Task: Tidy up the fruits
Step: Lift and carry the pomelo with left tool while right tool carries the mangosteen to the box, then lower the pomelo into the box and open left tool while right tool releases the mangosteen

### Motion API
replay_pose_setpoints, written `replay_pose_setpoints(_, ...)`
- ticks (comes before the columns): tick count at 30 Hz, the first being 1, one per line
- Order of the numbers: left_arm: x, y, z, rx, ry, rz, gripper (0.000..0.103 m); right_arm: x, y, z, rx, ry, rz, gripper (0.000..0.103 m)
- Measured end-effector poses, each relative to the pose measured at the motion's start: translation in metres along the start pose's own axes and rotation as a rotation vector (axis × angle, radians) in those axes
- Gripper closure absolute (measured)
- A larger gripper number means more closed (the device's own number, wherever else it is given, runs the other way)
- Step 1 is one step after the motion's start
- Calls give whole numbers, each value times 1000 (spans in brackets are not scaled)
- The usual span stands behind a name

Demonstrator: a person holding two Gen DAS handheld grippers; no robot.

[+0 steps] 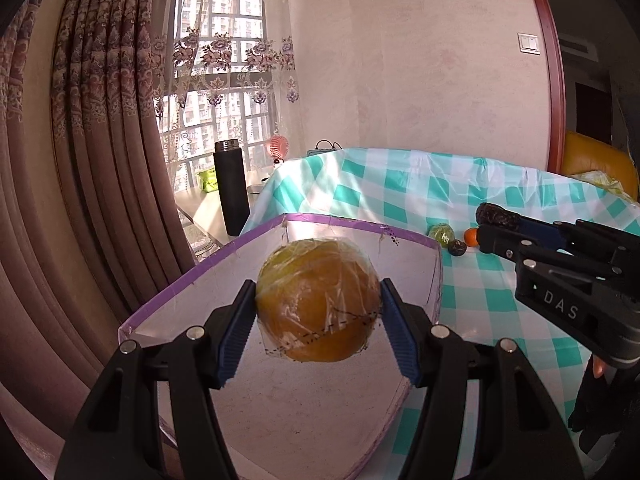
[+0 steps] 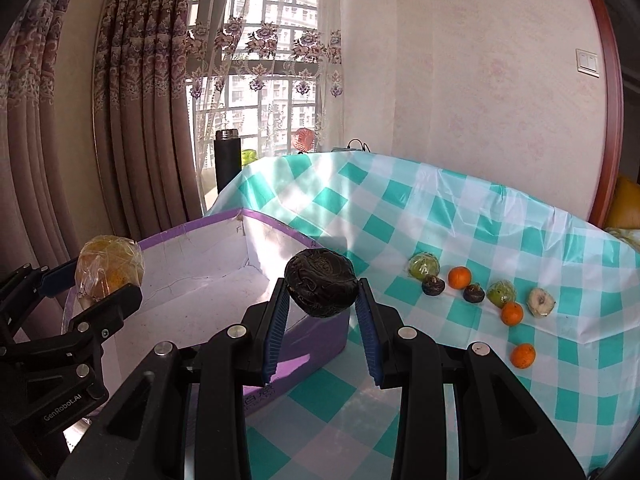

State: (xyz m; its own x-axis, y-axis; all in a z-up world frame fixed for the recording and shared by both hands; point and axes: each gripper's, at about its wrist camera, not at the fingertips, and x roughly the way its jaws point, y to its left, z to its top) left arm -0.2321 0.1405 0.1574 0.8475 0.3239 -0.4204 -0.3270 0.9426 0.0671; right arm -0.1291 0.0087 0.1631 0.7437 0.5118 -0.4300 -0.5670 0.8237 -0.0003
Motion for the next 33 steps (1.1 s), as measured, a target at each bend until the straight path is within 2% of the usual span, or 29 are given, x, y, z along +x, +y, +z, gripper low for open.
replay_pose_setpoints(13,26,32,-15,-31,91,25,42,34,47,13,-90,37,47,68)
replay_pose_setpoints(20,47,43,-19,-35,160,25,42,65,54,25,-114,118,53,68)
replay_pose_setpoints(25,65,50,-22,-12,212,35,42,98,60,29,-150,246,75,68)
replay_pose_setpoints(28,74,52,-21,21,257,30,42,128,64,24,-168,390,115,68)
replay_pose_setpoints(33,88,51,-22,86,331,4,41,164,81,8,-271,571,132,68)
